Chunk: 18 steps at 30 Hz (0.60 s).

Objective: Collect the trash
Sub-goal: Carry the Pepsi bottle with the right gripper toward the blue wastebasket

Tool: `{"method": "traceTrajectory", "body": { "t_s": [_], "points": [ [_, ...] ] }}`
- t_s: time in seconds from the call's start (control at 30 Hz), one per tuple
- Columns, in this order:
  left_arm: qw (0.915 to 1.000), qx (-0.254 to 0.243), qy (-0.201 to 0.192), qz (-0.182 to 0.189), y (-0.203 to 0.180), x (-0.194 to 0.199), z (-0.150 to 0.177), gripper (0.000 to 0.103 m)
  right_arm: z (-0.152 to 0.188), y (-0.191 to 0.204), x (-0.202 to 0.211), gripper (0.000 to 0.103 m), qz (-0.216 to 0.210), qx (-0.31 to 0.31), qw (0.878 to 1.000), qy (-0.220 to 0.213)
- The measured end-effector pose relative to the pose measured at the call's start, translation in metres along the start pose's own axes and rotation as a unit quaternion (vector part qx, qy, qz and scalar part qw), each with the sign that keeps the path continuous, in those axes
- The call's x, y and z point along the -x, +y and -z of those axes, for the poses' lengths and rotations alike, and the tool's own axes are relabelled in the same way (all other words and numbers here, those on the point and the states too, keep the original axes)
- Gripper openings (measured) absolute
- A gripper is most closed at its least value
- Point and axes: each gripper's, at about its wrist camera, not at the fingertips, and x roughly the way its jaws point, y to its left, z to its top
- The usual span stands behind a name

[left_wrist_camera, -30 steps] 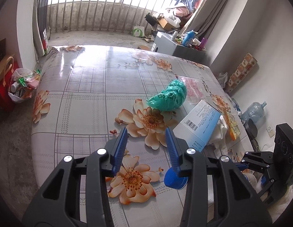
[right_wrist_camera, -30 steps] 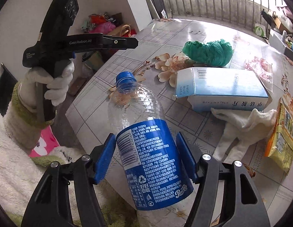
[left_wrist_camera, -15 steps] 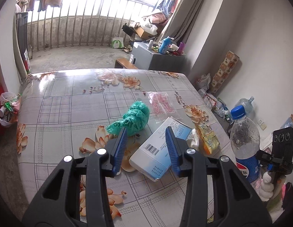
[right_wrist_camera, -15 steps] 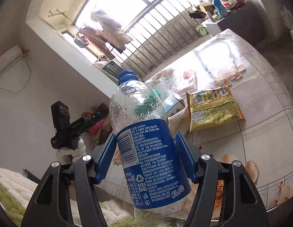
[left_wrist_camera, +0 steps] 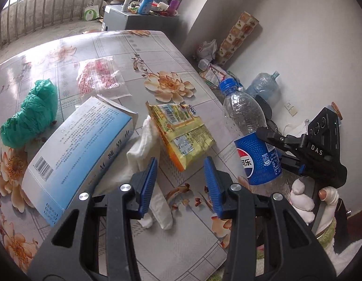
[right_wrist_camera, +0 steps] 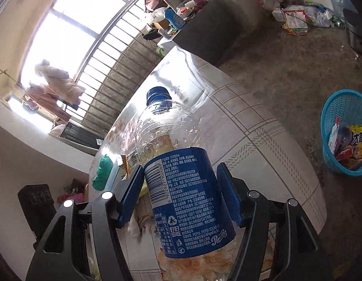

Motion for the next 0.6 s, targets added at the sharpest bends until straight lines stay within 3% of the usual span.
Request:
{"method": "traceTrajectory", "body": {
  "t_s": [0.23,0.47,0.57,0.6],
  "points": [
    [0.9979,0.049,0.041,0.015,0.001,-0.039,-0.006,0.040,-0.003,0.003,0.002,0.063,0.010,0.015,1.000,0.005],
    [0.9953,0.081,0.051,0.017,0.002,-0.066,-0.011,0.040,-0.008,0.000,-0.001,0.063,0.008,0.003,1.000,0.014],
    [0.9947,0.089,0.051,0.009,0.001,-0.073,-0.011,0.036,-0.010,-0.005,-0.003,0.063,0.006,-0.001,1.000,0.014],
    [0.9947,0.090,0.050,0.008,0.001,-0.074,-0.010,0.030,-0.010,-0.006,-0.002,0.063,0.006,-0.003,1.000,0.015]
  ]
}}
